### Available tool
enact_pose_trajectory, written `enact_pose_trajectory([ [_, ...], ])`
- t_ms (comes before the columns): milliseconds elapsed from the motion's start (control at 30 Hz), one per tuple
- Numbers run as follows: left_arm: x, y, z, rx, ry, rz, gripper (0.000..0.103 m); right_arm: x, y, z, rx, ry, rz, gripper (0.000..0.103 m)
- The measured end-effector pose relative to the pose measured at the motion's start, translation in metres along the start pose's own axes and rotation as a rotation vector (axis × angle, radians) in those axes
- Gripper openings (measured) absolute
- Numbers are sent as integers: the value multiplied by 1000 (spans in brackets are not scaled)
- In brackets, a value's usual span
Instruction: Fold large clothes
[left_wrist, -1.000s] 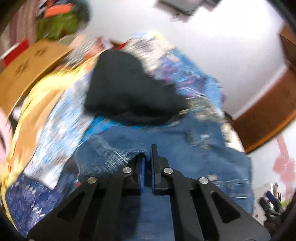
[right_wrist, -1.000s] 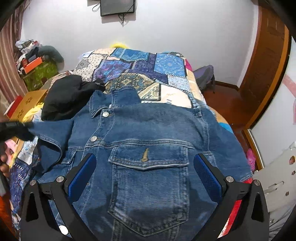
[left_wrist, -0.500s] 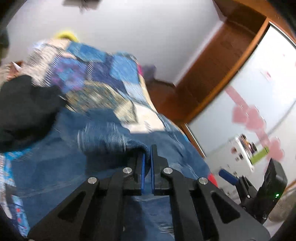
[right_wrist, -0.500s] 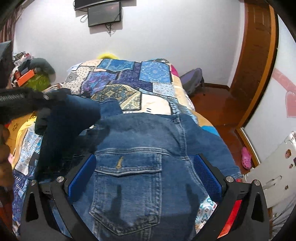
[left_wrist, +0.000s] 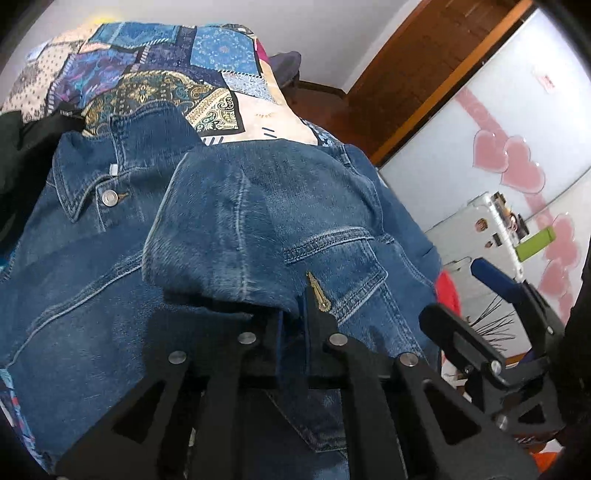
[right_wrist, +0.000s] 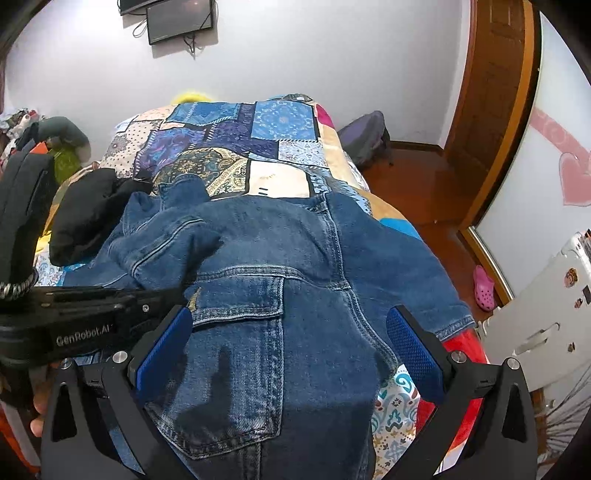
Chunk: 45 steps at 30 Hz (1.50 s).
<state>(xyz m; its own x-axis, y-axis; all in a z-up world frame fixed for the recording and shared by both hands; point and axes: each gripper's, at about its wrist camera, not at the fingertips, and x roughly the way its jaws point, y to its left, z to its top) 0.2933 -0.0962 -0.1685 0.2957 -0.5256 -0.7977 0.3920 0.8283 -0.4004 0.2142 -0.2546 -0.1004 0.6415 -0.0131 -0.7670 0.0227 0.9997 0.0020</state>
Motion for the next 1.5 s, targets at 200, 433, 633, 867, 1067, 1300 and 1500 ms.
enact_pose_trajectory([
  [200,-35,-8,-4,83,-82,87,28,-6,2,5,-25,-27,-6,103],
  [433,-106,21,-10,60,-277,198,47,-3,29,23,-92,-49,64,103],
  [633,-136,75,-20,-17,-313,371,48,11,85,34,-276,-31,163,103],
  [867,-151,132,-48,-138,-298,437,48,63,135,24,-408,92,185,100],
  [1067,-144,148,-63,-173,-273,456,48,95,149,17,-505,155,80,84],
  [1300,-139,143,-63,-179,-289,436,48,85,134,27,-455,106,52,45],
  [1500,-137,122,-52,-141,-308,421,48,74,108,39,-313,116,127,25],
])
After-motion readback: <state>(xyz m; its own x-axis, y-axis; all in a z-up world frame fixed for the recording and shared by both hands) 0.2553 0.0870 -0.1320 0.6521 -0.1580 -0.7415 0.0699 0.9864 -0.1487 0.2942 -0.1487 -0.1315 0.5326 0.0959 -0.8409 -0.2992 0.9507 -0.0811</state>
